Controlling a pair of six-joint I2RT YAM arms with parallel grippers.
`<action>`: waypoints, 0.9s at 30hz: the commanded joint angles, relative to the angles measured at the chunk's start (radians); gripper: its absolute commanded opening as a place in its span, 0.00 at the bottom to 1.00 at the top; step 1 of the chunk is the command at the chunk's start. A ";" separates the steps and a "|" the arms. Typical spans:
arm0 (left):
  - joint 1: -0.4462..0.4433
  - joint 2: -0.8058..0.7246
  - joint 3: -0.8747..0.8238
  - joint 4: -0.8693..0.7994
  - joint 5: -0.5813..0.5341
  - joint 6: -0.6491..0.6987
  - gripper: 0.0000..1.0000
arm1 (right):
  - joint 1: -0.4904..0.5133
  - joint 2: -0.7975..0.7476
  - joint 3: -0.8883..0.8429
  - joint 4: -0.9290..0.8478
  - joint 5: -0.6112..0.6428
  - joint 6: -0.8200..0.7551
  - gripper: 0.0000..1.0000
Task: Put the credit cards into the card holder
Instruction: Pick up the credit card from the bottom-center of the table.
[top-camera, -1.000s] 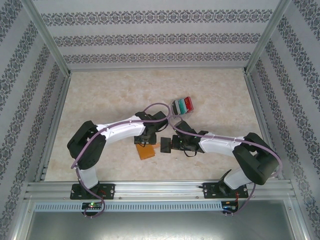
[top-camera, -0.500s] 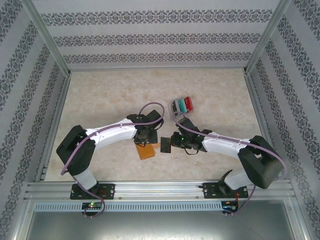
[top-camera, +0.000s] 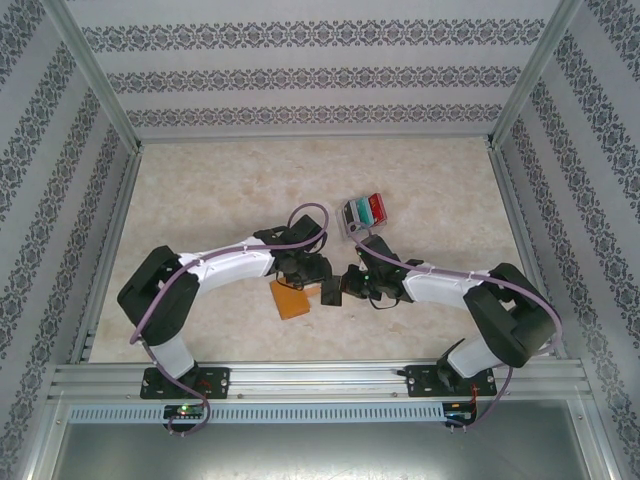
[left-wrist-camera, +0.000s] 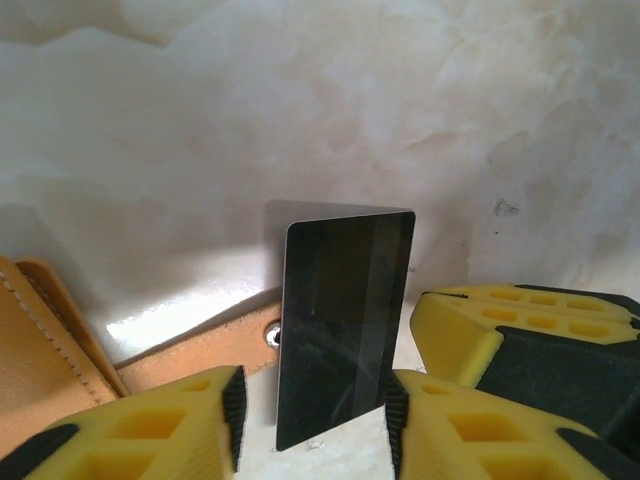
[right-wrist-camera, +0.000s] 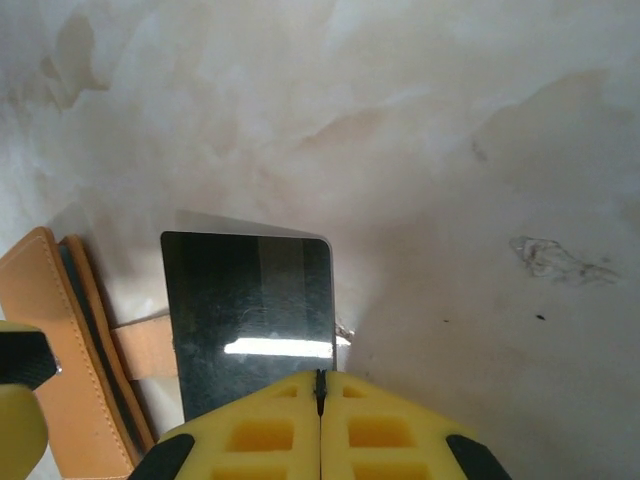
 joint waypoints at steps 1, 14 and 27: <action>0.011 0.026 -0.020 0.043 0.045 -0.041 0.41 | -0.007 0.018 -0.004 0.012 -0.016 0.006 0.04; 0.011 0.041 -0.083 0.121 0.079 -0.063 0.38 | 0.000 0.058 -0.001 -0.001 0.006 0.003 0.02; 0.007 0.088 -0.097 0.192 0.140 -0.066 0.32 | 0.014 0.106 0.016 -0.001 0.010 0.005 0.00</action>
